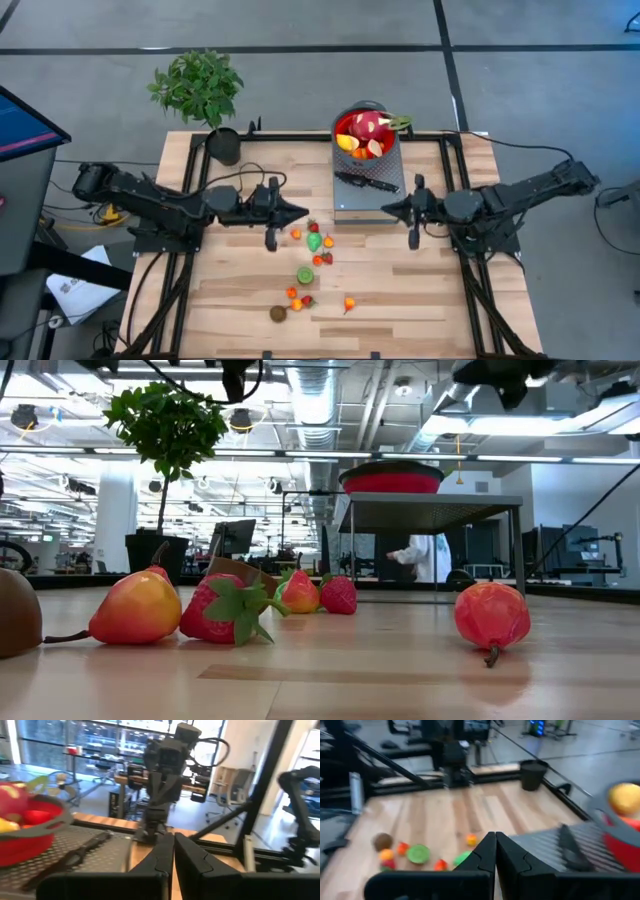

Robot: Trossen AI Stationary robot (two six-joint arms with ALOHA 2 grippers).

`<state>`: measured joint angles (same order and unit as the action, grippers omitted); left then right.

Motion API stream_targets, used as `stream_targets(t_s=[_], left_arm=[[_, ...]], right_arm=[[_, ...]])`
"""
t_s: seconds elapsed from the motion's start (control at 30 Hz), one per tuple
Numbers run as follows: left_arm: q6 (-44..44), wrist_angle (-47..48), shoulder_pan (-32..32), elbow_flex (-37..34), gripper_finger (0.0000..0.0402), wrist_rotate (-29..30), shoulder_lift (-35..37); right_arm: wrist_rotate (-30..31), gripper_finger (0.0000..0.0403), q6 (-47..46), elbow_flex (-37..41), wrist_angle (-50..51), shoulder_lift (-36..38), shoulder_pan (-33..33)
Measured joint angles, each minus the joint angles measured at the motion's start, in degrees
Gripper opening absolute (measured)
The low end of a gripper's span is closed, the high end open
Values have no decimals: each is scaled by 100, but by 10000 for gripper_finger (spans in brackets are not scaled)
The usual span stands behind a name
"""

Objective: Pick & Place Fruit
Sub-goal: Put the half kiwi into the red colander on the shelf

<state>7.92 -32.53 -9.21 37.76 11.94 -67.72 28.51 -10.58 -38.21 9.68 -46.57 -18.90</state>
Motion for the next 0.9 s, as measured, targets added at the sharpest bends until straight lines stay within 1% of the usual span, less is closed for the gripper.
stream_targets(t_s=[0.17, 0.4, 0.53, 0.6, 0.73, 0.9], left_arm=[[2, 11, -413, 0, 7, -2, 1], [19, 59, -992, 0, 7, -2, -1], [474, 56, -1265, -73, 7, 0, -3], [690, 64, -1386, -187, 7, 62, -3], [1198, 64, -1604, -364, 7, 385, -5], [1344, 57, -1747, -422, 7, 600, -5]], right_arm=[[6, 0, 32, -3, -707, -581, -388], [9, 0, -9, -3, -1546, -1399, -691], [9, 0, -146, -3, -1973, -1751, -878], [9, 0, -148, 1, -2162, -1873, -975], [9, 0, -149, 1, -2525, -2048, -1124], [9, 0, -145, 1, -2574, -2089, -1189]])
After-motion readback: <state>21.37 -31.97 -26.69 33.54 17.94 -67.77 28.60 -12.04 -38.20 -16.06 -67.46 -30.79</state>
